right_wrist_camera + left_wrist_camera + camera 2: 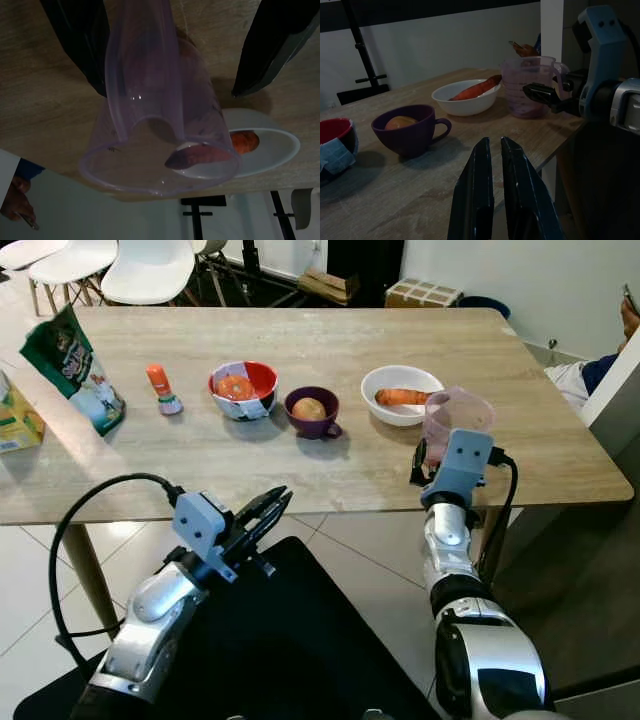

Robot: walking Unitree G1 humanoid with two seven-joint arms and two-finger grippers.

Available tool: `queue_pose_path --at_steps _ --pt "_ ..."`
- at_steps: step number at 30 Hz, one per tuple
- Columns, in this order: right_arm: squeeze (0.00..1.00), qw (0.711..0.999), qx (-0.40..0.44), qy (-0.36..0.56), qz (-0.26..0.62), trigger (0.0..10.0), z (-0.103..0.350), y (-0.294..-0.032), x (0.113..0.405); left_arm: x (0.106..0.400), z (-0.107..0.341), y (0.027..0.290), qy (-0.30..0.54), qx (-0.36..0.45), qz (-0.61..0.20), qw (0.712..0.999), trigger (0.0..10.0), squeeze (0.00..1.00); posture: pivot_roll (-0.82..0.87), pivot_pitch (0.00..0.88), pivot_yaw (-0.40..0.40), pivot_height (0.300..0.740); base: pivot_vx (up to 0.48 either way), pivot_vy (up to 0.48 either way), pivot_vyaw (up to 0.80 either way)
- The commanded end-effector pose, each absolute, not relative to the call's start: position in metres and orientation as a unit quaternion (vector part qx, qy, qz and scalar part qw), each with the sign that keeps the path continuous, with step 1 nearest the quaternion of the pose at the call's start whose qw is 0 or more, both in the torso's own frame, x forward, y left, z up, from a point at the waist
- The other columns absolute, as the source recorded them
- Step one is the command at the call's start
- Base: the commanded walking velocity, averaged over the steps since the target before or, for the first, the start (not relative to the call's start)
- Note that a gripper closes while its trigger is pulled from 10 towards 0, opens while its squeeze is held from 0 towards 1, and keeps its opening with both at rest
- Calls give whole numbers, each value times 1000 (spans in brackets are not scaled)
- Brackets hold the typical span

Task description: Restocking fridge

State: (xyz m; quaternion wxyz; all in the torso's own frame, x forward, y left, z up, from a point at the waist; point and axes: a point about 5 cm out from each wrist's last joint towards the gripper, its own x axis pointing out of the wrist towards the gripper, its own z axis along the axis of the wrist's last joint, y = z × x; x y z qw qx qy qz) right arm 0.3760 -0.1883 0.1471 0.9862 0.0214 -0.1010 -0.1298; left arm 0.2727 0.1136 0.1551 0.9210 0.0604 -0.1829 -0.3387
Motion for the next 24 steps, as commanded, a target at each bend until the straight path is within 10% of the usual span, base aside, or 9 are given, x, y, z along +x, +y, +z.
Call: queue_pose_path --at_steps 1,7,8,9,10,12,24 --pt "0 987 29 -87 -136 10000 143 -189 376 271 154 112 -181 57 -344 920 10000 0 -28 135 -21 740 0 0 0" --pt "0 987 32 -85 -135 10000 141 -189 375 270 153 112 -179 59 -345 919 10000 0 -27 136 -19 740 0 0 0" --pt "0 987 35 -84 -135 6000 140 -190 374 270 153 112 -179 59 -346 919 10000 0 -28 136 -18 740 0 0 0" --pt "0 987 37 -83 -135 6000 139 -190 374 270 153 112 -179 59 -346 919 10000 0 -28 136 -18 740 0 0 0" --pt "0 986 39 -82 -137 2745 138 -191 374 271 153 112 -179 60 -346 919 10000 0 -28 135 -16 740 0 0 0" --pt "0 986 42 -80 -139 235 137 -193 373 271 153 112 -178 61 -348 918 10000 0 -30 134 -14 740 0 0 0" --pt "0 986 49 -79 -141 0 134 -196 371 272 152 109 -176 61 -352 917 10000 0 -33 131 -16 740 0 0 0"
